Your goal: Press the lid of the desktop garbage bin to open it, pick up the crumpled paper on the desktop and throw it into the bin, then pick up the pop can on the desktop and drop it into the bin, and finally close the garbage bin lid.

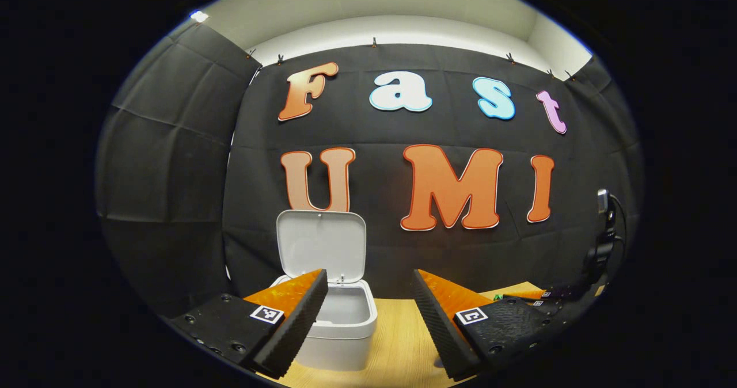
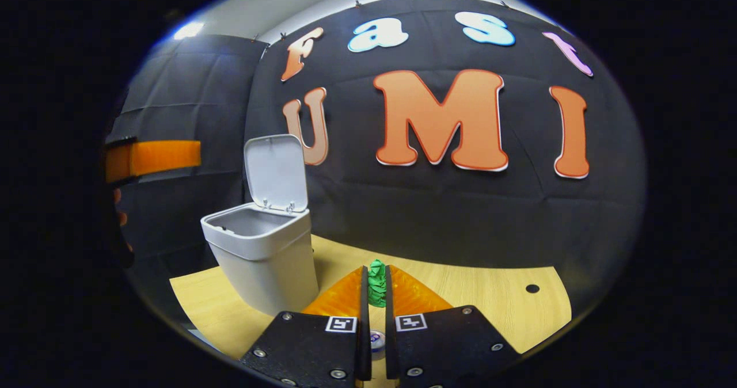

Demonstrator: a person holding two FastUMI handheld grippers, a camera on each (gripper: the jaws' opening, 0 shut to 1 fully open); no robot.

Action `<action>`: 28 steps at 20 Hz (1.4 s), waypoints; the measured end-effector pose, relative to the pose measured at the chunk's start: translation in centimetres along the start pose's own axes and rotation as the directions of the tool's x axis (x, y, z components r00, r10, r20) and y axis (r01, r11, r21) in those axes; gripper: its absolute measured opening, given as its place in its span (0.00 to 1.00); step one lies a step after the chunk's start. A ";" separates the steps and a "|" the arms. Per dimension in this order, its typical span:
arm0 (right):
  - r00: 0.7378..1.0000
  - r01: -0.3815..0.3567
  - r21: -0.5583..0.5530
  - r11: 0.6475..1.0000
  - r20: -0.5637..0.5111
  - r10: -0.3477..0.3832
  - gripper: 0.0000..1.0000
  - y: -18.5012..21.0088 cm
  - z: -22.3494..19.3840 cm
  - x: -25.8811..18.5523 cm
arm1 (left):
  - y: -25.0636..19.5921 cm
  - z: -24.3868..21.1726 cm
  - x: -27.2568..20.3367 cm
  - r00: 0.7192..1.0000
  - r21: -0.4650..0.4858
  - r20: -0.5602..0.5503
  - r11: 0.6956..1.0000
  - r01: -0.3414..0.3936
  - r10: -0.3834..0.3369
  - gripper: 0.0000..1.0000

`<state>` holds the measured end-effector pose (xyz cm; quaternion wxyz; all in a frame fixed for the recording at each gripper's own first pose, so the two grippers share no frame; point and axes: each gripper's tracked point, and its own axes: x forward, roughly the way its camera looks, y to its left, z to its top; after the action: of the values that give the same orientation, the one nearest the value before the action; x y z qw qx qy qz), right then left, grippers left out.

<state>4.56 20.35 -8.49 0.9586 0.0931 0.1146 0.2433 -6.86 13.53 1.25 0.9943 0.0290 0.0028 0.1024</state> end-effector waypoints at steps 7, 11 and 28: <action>0.996 -0.087 0.022 0.996 0.018 0.086 0.10 3.8 2.7 1.2 | 1.8 -0.5 -0.4 0.999 -0.009 -0.005 0.999 -0.032 0.032 0.92; 0.989 -0.144 0.024 0.989 0.020 0.144 0.09 6.0 3.7 2.7 | 3.0 -0.9 -0.4 0.998 -0.009 -0.013 0.998 -0.057 0.056 0.93; 0.974 -0.218 0.054 0.974 0.066 0.215 0.09 10.9 7.0 6.9 | 6.6 -2.6 0.6 0.994 0.014 -0.050 0.995 -0.095 0.095 0.94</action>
<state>7.48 32.32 -0.42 0.9261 0.1416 0.0825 0.3399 -7.63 20.30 -0.98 0.9877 0.0322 0.0270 0.1503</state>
